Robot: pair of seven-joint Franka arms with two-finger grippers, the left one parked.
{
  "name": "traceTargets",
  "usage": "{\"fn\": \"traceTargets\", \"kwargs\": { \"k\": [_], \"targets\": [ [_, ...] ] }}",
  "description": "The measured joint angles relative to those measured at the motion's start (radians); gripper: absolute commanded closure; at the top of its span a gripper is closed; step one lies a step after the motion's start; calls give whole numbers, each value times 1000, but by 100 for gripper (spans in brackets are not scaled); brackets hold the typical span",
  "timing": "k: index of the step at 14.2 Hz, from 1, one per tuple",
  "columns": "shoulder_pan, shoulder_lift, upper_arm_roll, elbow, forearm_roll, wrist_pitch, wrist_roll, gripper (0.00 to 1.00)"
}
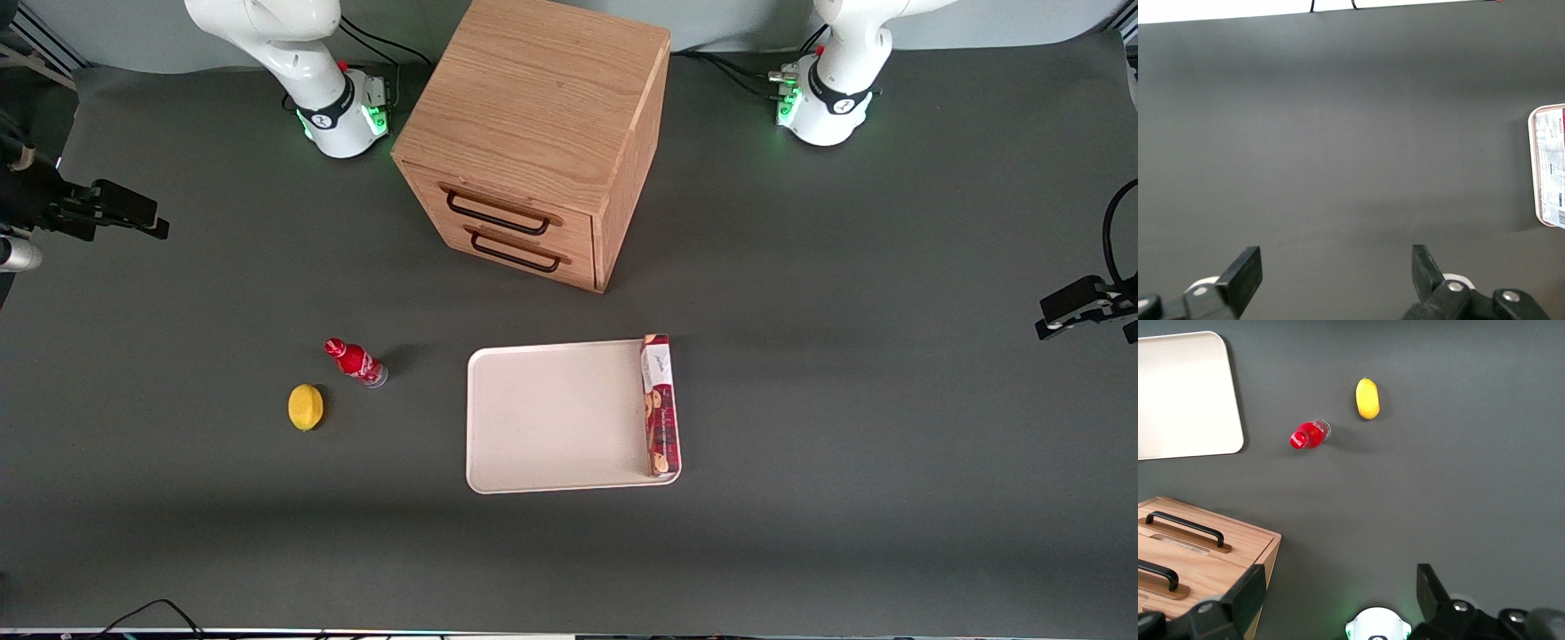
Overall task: Place coke bottle on tray
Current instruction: 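Move the right gripper down toward the red Coca-Cola bottle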
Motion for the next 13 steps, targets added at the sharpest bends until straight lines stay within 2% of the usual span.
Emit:
{"fn": "traceTargets", "kwargs": {
  "k": [5,9,13],
  "targets": [
    [2,4,2,0,1,0,0,0],
    [66,52,18,-1,1,10,7,0],
    [92,165,47,-59,1,163,50,0]
  ]
}}
